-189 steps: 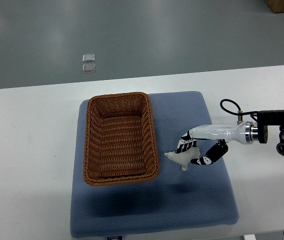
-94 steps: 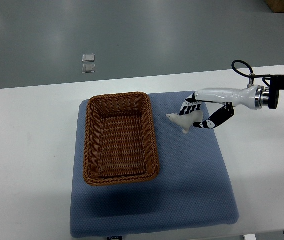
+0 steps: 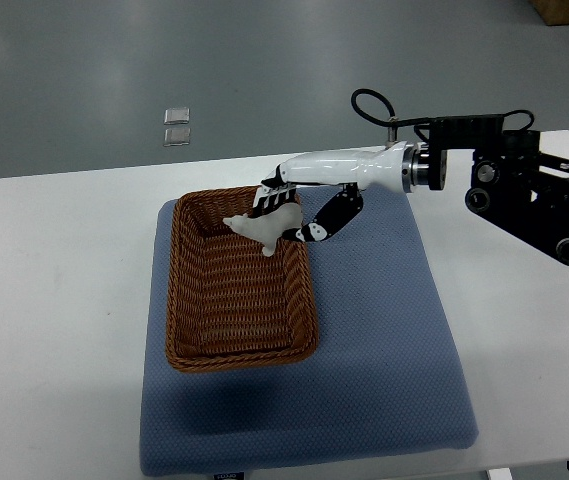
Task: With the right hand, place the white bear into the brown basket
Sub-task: 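Lift the bear with the right hand and carry it over the basket, then lower the bear into the basket and open the right hand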
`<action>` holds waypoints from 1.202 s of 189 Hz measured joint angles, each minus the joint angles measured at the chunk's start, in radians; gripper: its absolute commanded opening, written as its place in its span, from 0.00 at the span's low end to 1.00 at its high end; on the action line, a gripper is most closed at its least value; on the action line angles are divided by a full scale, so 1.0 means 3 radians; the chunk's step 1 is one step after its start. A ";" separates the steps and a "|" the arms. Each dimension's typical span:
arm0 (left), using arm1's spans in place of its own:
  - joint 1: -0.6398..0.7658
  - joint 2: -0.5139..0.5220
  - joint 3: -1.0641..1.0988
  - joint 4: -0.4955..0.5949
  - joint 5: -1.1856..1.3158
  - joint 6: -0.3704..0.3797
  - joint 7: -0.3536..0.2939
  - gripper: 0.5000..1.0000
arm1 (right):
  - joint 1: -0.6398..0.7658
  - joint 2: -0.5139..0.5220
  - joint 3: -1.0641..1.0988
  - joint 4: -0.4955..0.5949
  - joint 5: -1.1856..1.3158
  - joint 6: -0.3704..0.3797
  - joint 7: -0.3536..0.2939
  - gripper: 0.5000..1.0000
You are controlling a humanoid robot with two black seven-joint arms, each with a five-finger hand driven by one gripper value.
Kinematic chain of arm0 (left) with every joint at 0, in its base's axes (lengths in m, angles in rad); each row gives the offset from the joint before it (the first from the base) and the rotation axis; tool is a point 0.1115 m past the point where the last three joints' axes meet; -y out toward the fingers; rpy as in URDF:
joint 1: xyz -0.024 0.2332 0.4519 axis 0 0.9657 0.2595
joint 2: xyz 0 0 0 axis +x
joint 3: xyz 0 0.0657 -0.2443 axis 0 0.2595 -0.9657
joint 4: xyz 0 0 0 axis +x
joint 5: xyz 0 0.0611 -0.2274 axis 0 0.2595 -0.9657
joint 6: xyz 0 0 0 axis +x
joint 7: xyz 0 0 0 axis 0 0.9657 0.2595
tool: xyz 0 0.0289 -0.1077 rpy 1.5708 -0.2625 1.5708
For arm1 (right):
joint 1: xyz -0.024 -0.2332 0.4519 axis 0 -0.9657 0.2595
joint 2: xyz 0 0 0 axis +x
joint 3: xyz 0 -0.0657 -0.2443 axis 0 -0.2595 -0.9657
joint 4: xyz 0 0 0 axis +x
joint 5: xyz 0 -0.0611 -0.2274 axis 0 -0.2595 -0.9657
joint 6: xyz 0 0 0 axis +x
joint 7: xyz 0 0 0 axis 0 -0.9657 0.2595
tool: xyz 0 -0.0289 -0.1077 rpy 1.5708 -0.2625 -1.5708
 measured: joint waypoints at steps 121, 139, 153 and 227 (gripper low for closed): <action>0.0001 0.0000 -0.0006 0.0000 -0.0001 0.0000 0.0000 1.00 | -0.0105 0.0918 -0.0259 -0.0722 -0.0176 -0.0112 -0.0085 0.00; 0.0001 0.0000 -0.0006 0.0000 0.0000 0.0000 0.0000 1.00 | -0.0138 0.0943 -0.0259 -0.0838 -0.0181 -0.0179 -0.0094 0.00; 0.0001 0.0000 -0.0006 0.0000 0.0000 0.0000 -0.0001 1.00 | -0.0162 0.0949 -0.0259 -0.0907 -0.0193 -0.0224 -0.0096 0.00; 0.0001 0.0000 -0.0005 0.0000 0.0000 0.0000 -0.0001 1.00 | -0.0246 0.0949 -0.0266 -0.1014 -0.0212 -0.0333 -0.0097 0.11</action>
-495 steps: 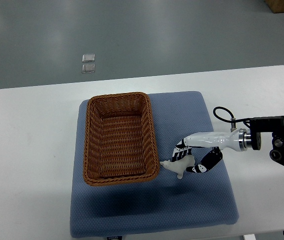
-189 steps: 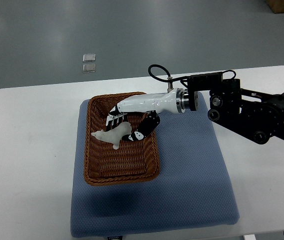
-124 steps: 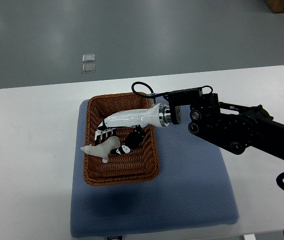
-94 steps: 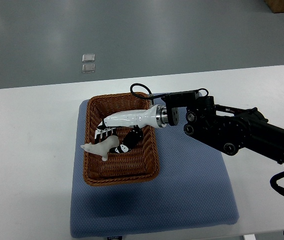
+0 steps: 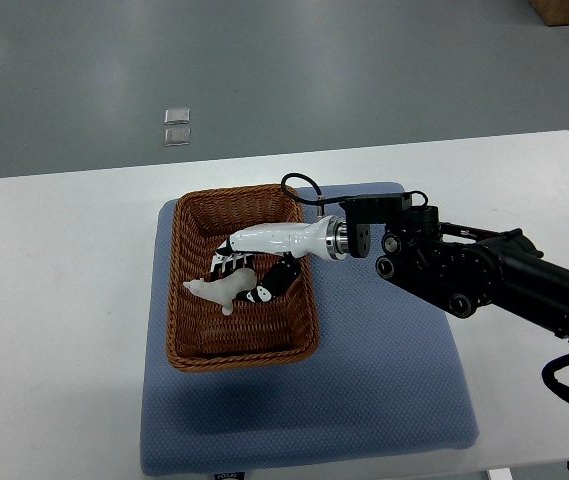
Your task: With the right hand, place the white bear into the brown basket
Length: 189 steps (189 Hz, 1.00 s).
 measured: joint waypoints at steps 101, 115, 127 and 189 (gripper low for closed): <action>0.0000 0.0000 0.0000 0.0000 0.0000 0.0000 0.0000 1.00 | -0.0022 -0.0001 0.0016 -0.0011 0.0006 -0.0017 0.0000 0.45; 0.0000 0.0000 0.0000 0.0000 0.0000 0.0000 0.0000 1.00 | -0.0022 -0.0001 0.0015 -0.0011 0.0006 -0.0015 0.0000 0.49; 0.0000 0.0000 0.0000 0.0000 0.0000 0.0000 0.0000 1.00 | -0.0022 -0.0001 0.0015 -0.0011 0.0009 -0.0015 0.0000 0.51; 0.0000 0.0000 0.0000 0.0000 0.0000 0.0000 0.0001 1.00 | 0.0086 -0.0107 0.0294 0.0013 0.0335 0.0023 0.0010 0.79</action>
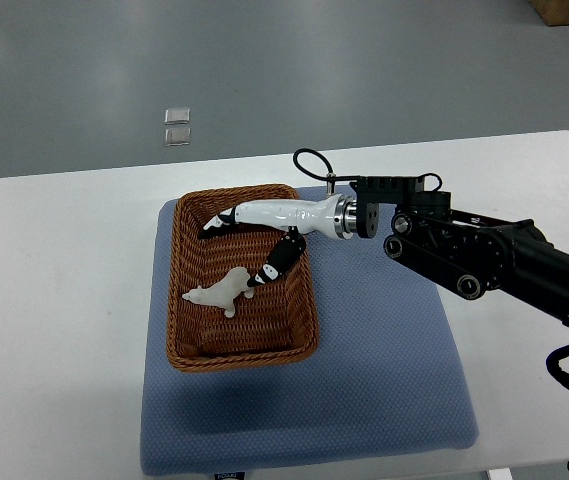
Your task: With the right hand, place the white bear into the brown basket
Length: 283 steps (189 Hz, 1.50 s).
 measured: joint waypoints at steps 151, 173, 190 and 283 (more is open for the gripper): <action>0.0002 0.0000 0.0000 0.0000 0.0000 0.0000 0.0000 1.00 | -0.0799 -0.0009 0.1605 -0.0339 0.2284 -0.1128 0.0249 0.80; 0.0004 0.0000 0.0000 0.0000 0.0000 0.0000 0.0000 1.00 | -0.0832 -0.0011 0.1579 -0.0506 0.2604 -0.1263 0.0241 0.81; 0.0005 0.0000 0.0000 0.0000 0.0000 0.0000 -0.0001 1.00 | -0.0850 -0.0011 0.1576 -0.0640 0.2688 -0.1298 0.0230 0.83; 0.0005 0.0000 -0.0002 0.0000 0.0000 0.0000 -0.0001 1.00 | -0.0987 0.0002 0.1602 -0.0796 0.3467 -0.1211 0.0252 0.84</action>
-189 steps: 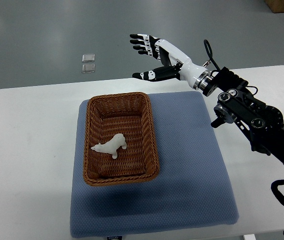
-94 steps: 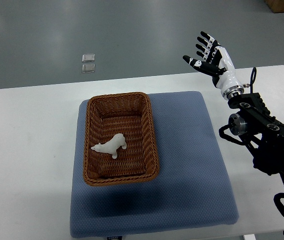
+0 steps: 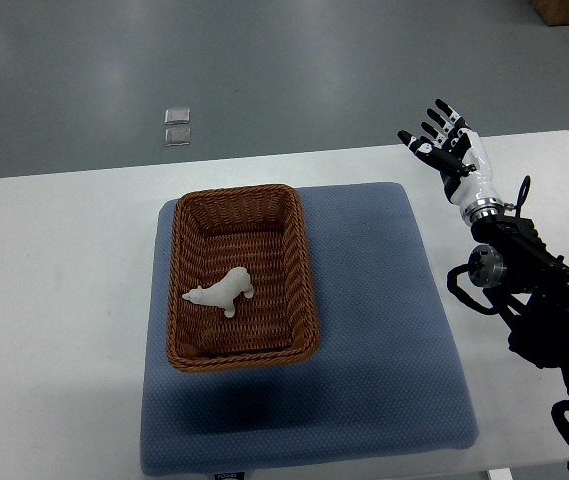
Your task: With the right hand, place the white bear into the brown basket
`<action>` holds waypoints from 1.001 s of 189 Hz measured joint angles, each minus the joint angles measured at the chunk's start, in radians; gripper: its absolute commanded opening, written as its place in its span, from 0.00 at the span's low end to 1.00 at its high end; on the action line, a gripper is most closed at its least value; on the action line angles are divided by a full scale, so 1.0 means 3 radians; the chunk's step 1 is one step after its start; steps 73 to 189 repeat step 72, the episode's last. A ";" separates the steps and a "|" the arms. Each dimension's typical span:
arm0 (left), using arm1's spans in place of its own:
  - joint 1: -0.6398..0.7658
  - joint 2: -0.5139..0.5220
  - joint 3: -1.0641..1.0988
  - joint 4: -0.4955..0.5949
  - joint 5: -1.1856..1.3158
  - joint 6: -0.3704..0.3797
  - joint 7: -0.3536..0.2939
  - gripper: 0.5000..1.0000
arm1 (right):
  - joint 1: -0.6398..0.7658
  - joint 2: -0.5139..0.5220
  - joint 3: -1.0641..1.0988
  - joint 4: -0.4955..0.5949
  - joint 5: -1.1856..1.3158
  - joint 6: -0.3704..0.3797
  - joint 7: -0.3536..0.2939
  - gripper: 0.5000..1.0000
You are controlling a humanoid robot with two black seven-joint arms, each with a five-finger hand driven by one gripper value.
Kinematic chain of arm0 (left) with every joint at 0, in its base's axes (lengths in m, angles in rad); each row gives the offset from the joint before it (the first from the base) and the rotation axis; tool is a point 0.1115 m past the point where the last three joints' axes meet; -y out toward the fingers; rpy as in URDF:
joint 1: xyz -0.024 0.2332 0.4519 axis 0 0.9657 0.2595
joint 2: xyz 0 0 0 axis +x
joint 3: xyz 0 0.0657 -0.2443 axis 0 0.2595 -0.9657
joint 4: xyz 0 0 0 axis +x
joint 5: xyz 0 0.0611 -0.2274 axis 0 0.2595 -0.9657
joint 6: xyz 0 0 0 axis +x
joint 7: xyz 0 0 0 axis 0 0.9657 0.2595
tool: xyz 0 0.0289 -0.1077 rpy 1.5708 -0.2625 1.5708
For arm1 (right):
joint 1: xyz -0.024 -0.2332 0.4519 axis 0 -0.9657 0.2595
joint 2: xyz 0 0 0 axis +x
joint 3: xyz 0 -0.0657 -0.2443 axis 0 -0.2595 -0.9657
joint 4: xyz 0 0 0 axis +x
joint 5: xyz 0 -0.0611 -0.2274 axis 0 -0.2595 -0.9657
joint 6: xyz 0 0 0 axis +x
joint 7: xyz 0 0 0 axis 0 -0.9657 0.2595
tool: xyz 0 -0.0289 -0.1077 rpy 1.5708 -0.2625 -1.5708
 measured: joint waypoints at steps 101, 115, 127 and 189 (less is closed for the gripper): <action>0.0048 0.0000 0.0001 0.0009 0.0001 0.0003 0.0014 1.00 | -0.0068 0.0058 -0.0027 0.0000 0.0142 -0.0019 0.0008 0.84; 0.0048 0.0000 0.0001 0.0009 0.0001 0.0003 0.0014 1.00 | -0.0068 0.0058 -0.0027 0.0000 0.0142 -0.0019 0.0008 0.84; 0.0048 0.0000 0.0001 0.0009 0.0001 0.0003 0.0014 1.00 | -0.0068 0.0058 -0.0027 0.0000 0.0142 -0.0019 0.0008 0.84; 0.0048 0.0000 0.0001 0.0009 0.0001 0.0003 0.0014 1.00 | -0.0068 0.0058 -0.0027 0.0000 0.0142 -0.0019 0.0008 0.84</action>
